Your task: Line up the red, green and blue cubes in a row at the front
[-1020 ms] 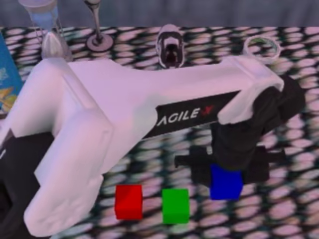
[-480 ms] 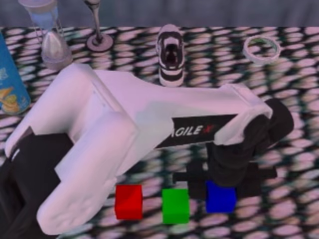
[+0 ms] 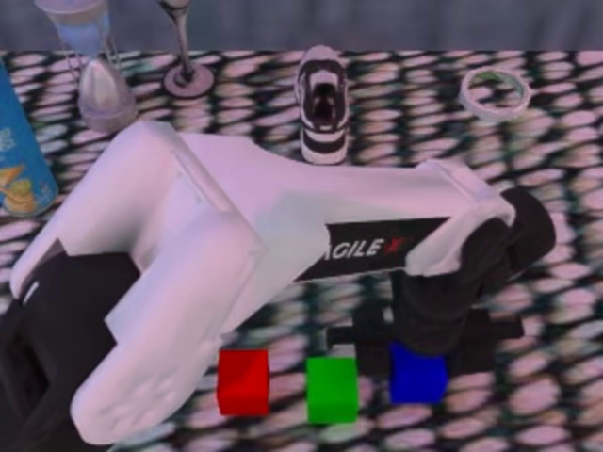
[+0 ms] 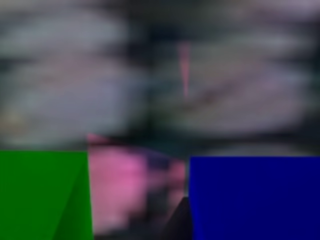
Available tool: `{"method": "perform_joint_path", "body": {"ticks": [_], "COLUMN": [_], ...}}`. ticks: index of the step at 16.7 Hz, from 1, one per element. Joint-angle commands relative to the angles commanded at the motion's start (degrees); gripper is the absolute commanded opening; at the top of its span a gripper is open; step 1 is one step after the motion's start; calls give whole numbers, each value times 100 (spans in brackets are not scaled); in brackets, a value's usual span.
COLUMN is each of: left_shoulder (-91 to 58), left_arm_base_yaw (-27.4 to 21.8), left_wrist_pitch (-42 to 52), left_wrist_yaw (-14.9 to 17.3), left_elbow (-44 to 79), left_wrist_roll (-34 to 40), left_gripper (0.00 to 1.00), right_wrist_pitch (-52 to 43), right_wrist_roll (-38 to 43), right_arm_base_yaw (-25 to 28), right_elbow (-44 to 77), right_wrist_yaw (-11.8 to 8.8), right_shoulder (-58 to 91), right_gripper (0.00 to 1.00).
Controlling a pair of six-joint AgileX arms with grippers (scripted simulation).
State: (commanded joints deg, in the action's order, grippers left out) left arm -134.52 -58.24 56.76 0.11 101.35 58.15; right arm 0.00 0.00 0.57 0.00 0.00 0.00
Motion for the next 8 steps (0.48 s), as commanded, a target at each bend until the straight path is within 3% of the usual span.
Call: {"method": "perform_joint_path", "body": {"ticks": [5,8], "left_shoulder": [0,0], "left_arm_base_yaw": [0,0], "left_wrist_pitch": [0,0], "left_wrist_yaw": [0,0], "left_elbow": [0,0], "left_wrist_roll": [0,0], "left_gripper": [98,100], "right_wrist_pitch": [0,0], "right_wrist_roll": [0,0], "right_arm_base_yaw": [0,0], "right_elbow": [0,0], "right_wrist_yaw": [0,0], "right_shoulder": [0,0], "right_gripper": [100,100]}}
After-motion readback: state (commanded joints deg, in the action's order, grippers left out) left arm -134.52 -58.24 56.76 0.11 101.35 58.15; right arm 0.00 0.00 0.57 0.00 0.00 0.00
